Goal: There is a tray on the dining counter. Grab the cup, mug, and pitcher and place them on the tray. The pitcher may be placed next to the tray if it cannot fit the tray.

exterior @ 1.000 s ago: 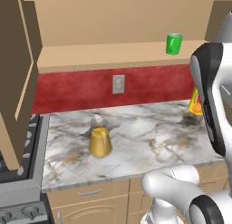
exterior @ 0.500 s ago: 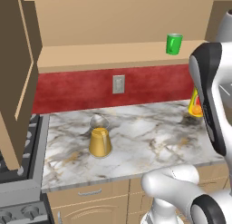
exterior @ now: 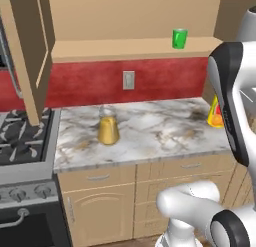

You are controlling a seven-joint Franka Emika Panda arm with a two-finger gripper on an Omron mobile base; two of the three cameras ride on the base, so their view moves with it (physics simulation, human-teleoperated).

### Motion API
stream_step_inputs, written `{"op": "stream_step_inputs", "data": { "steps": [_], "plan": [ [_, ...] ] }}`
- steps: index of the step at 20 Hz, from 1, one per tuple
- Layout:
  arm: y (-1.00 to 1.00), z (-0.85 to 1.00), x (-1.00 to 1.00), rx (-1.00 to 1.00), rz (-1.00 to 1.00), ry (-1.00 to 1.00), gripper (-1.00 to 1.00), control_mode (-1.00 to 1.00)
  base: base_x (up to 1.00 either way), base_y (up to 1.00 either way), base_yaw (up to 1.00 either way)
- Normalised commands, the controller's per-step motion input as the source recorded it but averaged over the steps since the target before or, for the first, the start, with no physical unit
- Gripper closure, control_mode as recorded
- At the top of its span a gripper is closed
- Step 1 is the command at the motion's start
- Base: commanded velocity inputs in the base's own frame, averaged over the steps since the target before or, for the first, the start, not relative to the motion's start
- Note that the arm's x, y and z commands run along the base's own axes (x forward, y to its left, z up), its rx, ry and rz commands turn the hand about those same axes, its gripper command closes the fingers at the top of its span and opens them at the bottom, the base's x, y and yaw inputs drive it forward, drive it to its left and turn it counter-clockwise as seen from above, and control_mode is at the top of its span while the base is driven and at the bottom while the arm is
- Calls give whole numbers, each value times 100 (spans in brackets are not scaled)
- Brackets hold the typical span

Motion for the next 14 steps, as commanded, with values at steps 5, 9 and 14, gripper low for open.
{"op": "stream_step_inputs", "data": {
  "steps": [5,9,14],
  "plan": [
    [0,0,0,0,0,0,100,100,-100,0,18],
    [0,0,0,0,0,0,100,100,-83,4,25],
    [0,0,0,0,0,0,100,100,-36,27,45]
  ]
}}
